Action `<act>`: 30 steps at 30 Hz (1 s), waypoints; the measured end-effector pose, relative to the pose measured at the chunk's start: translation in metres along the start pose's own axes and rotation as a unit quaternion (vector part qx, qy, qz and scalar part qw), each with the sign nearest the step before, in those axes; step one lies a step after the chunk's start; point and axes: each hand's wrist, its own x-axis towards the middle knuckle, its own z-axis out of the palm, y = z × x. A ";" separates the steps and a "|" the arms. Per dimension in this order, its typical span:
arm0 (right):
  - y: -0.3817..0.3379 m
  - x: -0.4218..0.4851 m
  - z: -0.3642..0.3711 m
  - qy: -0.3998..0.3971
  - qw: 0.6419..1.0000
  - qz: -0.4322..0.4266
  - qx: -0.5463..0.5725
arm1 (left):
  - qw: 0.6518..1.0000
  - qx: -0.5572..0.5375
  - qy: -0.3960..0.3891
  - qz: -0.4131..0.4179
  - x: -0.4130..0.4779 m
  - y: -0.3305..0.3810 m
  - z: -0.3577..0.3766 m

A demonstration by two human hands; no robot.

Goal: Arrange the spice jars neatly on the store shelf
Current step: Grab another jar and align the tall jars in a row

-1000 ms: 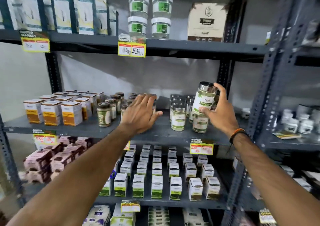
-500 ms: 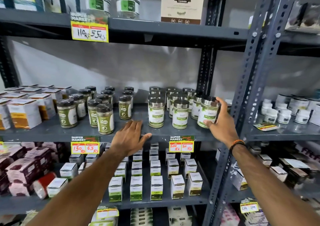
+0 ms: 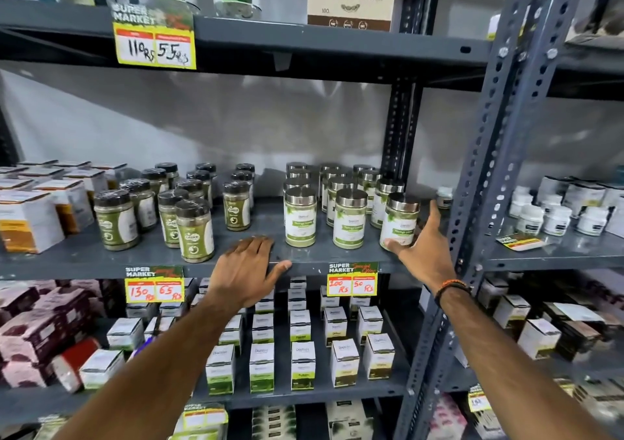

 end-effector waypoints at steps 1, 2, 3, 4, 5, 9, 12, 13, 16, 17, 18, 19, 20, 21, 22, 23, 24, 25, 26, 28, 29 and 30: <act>0.000 -0.001 0.002 0.004 1.000 0.015 -0.012 | 1.000 0.000 0.001 0.000 0.000 0.000 0.000; 0.001 0.000 0.005 0.008 0.999 0.027 -0.033 | 1.000 0.001 -0.001 -0.001 0.000 0.001 -0.001; 0.003 0.001 0.009 0.012 0.998 0.035 -0.054 | 1.000 0.001 -0.002 -0.001 -0.001 0.001 -0.001; 0.003 0.002 0.012 0.016 0.996 0.040 -0.072 | 1.000 0.001 -0.002 -0.002 -0.001 0.001 -0.002; 0.002 0.003 0.014 0.019 0.996 0.040 -0.083 | 1.000 -0.001 -0.002 -0.002 -0.001 0.001 -0.002; 0.001 0.009 0.020 0.022 0.995 0.045 -0.084 | 1.000 -0.002 0.007 -0.001 -0.002 0.001 -0.001; 0.000 0.012 0.022 0.020 0.995 0.060 -0.083 | 1.000 0.000 0.007 0.001 -0.002 0.001 0.000; 0.000 0.013 0.022 0.020 0.994 0.064 -0.083 | 1.000 -0.001 0.006 0.001 -0.002 0.001 -0.001; 0.001 0.017 0.023 0.018 0.994 0.074 -0.078 | 1.000 0.000 0.006 0.002 -0.002 0.001 0.000; 0.002 0.017 0.024 0.015 0.994 0.076 -0.078 | 1.000 0.001 0.006 0.002 -0.002 0.001 0.000; 0.002 0.017 0.024 0.012 0.994 0.076 -0.079 | 1.000 0.000 0.005 0.002 -0.002 0.001 0.000; 0.003 0.018 0.024 0.010 0.994 0.075 -0.080 | 1.000 0.000 0.005 0.002 -0.002 0.001 0.000; 0.003 0.017 0.024 0.007 0.994 0.075 -0.082 | 1.000 -0.001 0.005 0.002 -0.002 0.001 0.000; 0.002 0.017 0.023 0.005 0.994 0.076 -0.083 | 1.000 -0.002 0.005 0.002 -0.002 0.001 0.000; 0.002 0.018 0.023 0.004 0.993 0.077 -0.084 | 1.000 -0.003 0.004 0.001 -0.002 0.001 0.000; 0.001 0.018 0.023 0.004 0.993 0.078 -0.085 | 1.000 -0.003 0.004 0.000 -0.002 0.001 -0.001; 0.000 0.018 0.022 0.003 0.993 0.079 -0.086 | 1.000 -0.004 0.003 -0.001 -0.002 0.001 -0.001; 0.000 0.018 0.022 0.002 0.993 0.080 -0.088 | 1.000 -0.004 0.002 -0.001 -0.002 0.001 -0.001; 0.000 0.018 0.022 0.001 0.993 0.079 -0.087 | 1.000 -0.005 0.002 -0.001 -0.002 0.001 -0.001; 0.001 0.017 0.023 -0.002 0.994 0.076 -0.085 | 1.000 -0.007 0.004 -0.002 -0.003 0.001 -0.002; 0.001 0.016 0.022 -0.003 0.993 0.075 -0.086 | 1.000 -0.008 0.005 -0.002 -0.003 0.001 -0.002; 0.001 0.015 0.022 -0.004 0.993 0.074 -0.087 | 1.000 -0.008 0.005 -0.002 -0.003 0.002 -0.002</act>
